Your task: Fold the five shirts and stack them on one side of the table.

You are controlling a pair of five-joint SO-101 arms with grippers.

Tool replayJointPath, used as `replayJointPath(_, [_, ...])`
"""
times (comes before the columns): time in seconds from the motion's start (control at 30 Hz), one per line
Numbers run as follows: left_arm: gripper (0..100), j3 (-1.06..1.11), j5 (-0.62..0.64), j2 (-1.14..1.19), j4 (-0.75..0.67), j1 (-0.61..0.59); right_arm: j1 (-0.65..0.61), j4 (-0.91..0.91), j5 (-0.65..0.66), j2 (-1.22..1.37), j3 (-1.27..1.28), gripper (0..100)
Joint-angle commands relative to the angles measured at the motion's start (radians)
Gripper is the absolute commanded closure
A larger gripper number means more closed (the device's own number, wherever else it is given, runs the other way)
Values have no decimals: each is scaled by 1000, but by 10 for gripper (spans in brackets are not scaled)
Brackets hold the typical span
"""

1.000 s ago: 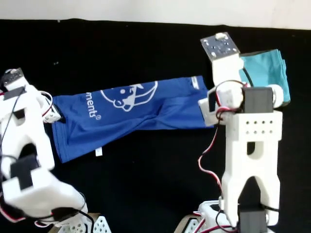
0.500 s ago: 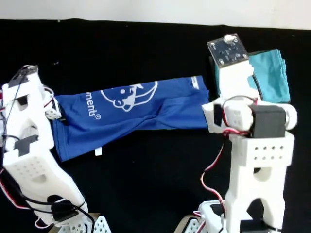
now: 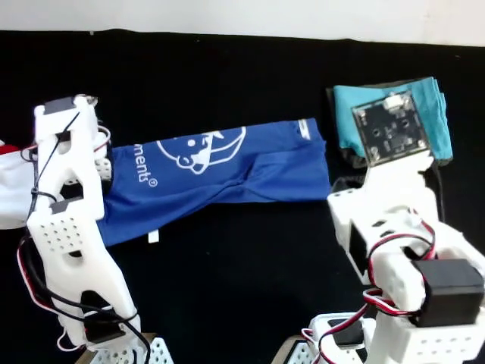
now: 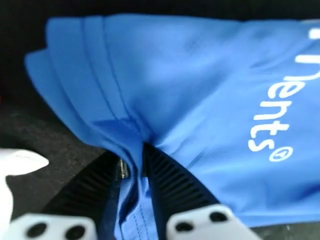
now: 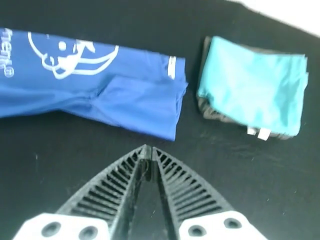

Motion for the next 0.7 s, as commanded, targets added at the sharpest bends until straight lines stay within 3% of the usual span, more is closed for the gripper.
replayJointPath(0.0, [992, -143, -72, 1, 94, -65, -1, 10, -12, -36, 105, 979])
replayJointPath(0.23, [992, -397, -140, 2, 221, -137, -1, -68, -14, -205, 363, 983])
replayJointPath(0.43, [992, -386, -132, -58, 236, -111, 16, -268, -9, -291, 783, 983])
replayJointPath(0.67, [992, -165, -110, -409, 239, 59, 277, -618, -8, -326, 1178, 983])
